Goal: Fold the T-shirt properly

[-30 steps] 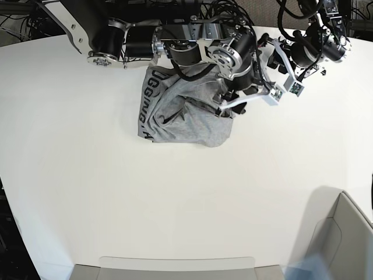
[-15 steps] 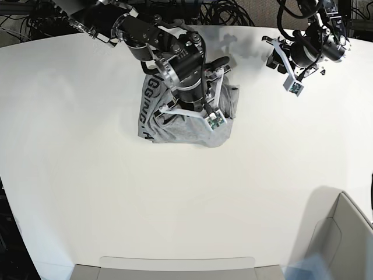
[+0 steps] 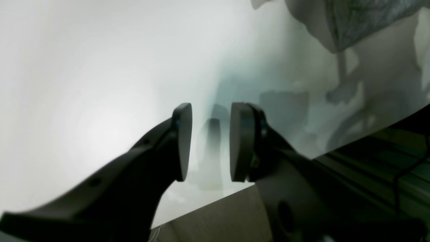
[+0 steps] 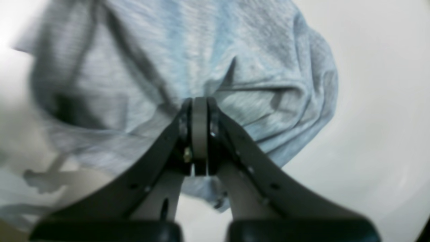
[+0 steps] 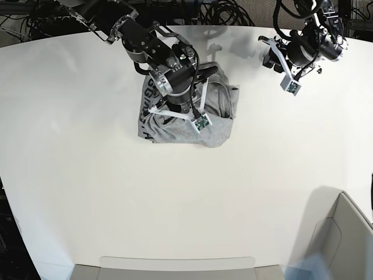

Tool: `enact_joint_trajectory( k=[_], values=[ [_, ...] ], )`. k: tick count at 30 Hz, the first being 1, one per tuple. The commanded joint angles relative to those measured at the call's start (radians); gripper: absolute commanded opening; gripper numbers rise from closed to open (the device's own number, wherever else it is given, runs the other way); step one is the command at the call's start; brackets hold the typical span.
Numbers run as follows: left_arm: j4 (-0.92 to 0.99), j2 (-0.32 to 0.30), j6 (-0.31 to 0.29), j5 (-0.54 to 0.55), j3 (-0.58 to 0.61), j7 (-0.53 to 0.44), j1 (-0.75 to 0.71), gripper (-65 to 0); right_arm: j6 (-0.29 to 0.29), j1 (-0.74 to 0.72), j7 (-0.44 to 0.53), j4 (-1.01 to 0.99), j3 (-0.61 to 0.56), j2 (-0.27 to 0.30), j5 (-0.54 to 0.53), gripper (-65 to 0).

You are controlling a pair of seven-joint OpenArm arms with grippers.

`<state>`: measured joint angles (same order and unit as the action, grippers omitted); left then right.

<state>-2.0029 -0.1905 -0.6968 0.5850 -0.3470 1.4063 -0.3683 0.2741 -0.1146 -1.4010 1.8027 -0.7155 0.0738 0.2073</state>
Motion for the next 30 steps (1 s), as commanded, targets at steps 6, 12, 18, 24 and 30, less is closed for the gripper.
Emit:
enact_joint_trajectory(
  k=[6,12,18,24,30],
  values=[
    [-0.012,-0.005,-0.001,0.013,-0.008,-0.01,0.002,-46.2,-0.091,-0.046,0.005,-0.039,0.037,-0.055,0.008,-65.0],
    [-0.012,-0.005,-0.001,0.013,-0.005,-0.01,0.004,-46.2,-0.111,-0.142,0.061,-0.234,0.037,-0.104,0.01,-65.0],
    [-0.011,-0.005,-0.001,0.013,-0.01,-0.01,0.004,-46.2,-0.111,-0.244,0.206,-0.381,0.032,-0.161,0.014,-65.0],
    [-0.011,-0.005,-0.001,0.013,-0.008,-0.01,0.004,-46.2,-0.111,-0.33,0.394,-0.473,0.03,-0.202,0.013,-65.0],
    [-0.011,-0.005,-0.001,0.013,-0.007,-0.01,0.005,-46.2,-0.111,-0.363,0.535,-0.533,0.03,-0.216,0.014,-65.0]
  ],
)
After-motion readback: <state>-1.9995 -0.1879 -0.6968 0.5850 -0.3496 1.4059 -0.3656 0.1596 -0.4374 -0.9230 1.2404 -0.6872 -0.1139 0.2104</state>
